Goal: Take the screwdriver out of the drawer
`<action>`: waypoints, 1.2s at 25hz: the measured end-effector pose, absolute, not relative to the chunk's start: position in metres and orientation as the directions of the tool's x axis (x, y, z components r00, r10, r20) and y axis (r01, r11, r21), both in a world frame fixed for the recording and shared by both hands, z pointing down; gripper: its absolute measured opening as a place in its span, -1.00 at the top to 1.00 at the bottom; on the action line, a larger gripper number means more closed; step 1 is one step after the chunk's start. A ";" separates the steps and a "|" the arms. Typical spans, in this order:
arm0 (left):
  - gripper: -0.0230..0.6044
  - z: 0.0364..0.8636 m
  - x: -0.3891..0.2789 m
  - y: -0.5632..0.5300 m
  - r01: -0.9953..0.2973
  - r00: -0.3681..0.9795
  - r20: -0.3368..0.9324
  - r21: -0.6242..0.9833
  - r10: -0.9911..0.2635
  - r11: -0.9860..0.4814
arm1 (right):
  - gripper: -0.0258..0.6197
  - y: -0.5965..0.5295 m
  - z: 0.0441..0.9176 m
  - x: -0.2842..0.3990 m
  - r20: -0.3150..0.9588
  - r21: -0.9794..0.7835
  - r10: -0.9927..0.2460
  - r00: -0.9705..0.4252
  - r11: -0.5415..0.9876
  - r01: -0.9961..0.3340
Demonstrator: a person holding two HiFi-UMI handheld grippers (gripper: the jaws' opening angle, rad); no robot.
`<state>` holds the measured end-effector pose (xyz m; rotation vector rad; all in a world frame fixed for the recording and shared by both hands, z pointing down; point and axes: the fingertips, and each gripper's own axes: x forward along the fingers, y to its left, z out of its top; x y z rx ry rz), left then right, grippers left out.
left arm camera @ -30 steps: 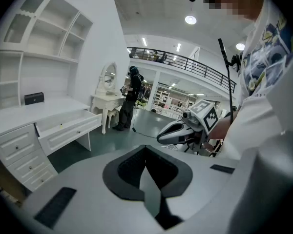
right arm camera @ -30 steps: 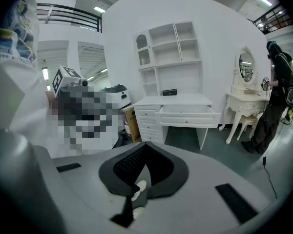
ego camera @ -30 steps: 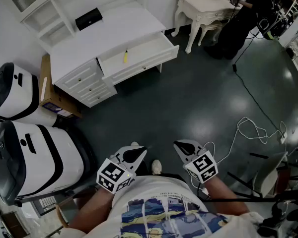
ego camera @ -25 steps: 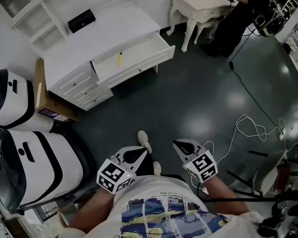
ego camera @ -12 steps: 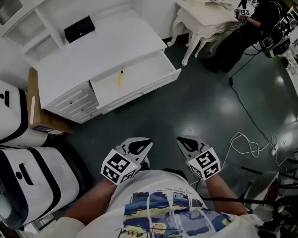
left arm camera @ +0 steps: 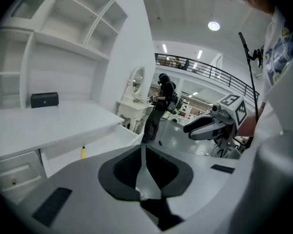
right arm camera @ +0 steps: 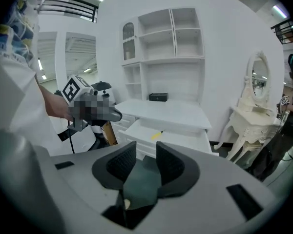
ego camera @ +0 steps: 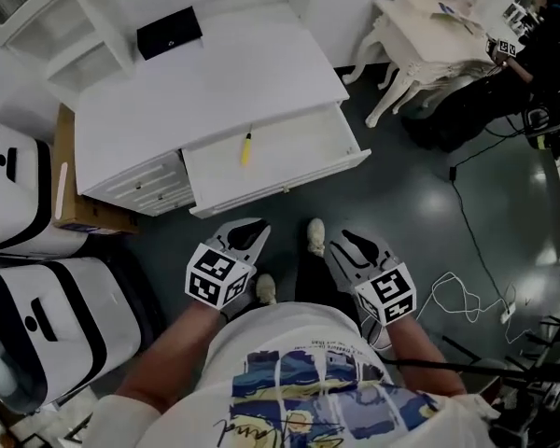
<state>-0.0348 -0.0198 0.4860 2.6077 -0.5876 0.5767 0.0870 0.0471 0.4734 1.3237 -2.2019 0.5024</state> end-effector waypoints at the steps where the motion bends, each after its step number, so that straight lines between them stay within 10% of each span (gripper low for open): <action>1: 0.87 0.494 -0.036 -0.034 -0.507 0.808 0.484 0.286 -0.334 -0.813 | 0.47 0.033 0.475 0.089 0.599 -0.049 -0.691 -0.405 0.472 -0.880; 11: 0.68 0.589 -0.029 -0.179 -0.751 0.579 0.688 0.241 -0.437 -0.615 | 0.45 -0.114 0.484 0.124 0.604 -0.090 -0.543 -0.583 0.681 -0.727; 30: 0.51 0.766 -0.035 -0.281 -0.877 0.230 0.940 0.088 -0.253 -0.472 | 0.47 -0.198 0.533 0.232 0.711 -0.220 -0.370 -0.598 0.691 -0.689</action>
